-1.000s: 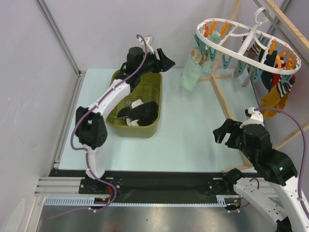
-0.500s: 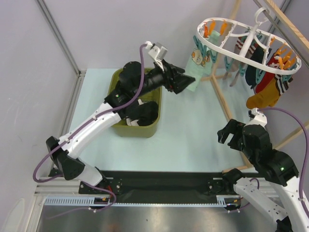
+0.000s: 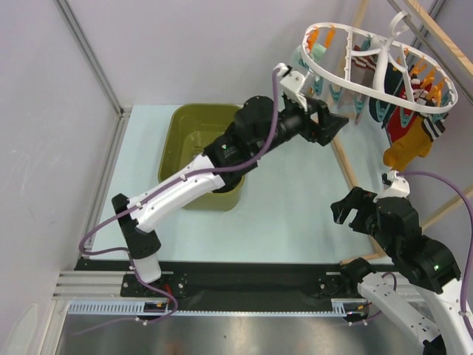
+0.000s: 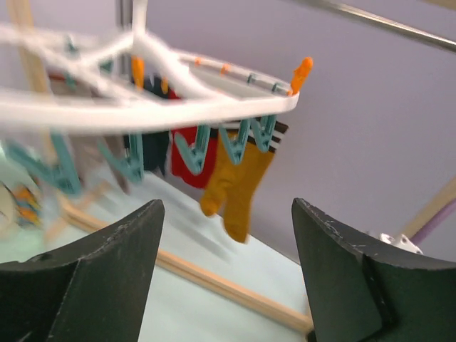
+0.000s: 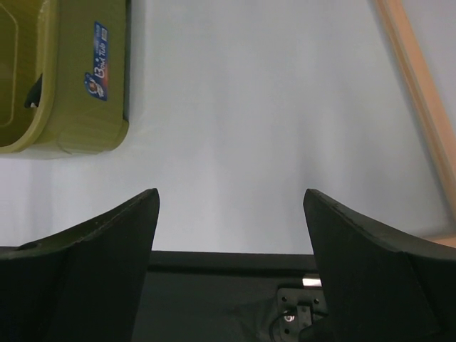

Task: Remove the socks clipped to the hanger
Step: Adjust the hanger on the clothesline.

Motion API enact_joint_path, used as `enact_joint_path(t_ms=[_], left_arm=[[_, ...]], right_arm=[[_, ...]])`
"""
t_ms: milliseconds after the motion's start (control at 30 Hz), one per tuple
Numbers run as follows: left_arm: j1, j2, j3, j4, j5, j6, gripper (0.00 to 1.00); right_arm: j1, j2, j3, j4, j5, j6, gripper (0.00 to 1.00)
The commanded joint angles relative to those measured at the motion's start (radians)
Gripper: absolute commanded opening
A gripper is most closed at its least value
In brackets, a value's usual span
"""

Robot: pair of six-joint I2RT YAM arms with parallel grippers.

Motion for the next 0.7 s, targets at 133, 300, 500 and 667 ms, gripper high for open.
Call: enact_joint_path(t_ms=[133, 300, 500, 667], left_arm=[[-0.067, 0.030, 0.138, 0.034, -0.170, 0.755, 0.79], [-0.069, 0.111, 0.188, 0.045, -0.157, 1.024, 0.79], [-0.069, 0.291, 0.311, 0.103, -0.209, 1.320, 0.80], [-0.069, 0.378, 0.368, 0.163, -0.214, 1.402, 0.81]], right_arm=[[0.001, -0.045, 0.021, 0.059, -0.083, -0.062, 0.89], [0.000, -0.094, 0.022, 0.065, -0.119, -0.068, 0.89], [-0.002, -0.118, 0.024, 0.068, -0.155, -0.068, 0.89], [-0.002, -0.134, 0.045, 0.041, -0.129, -0.090, 0.90]])
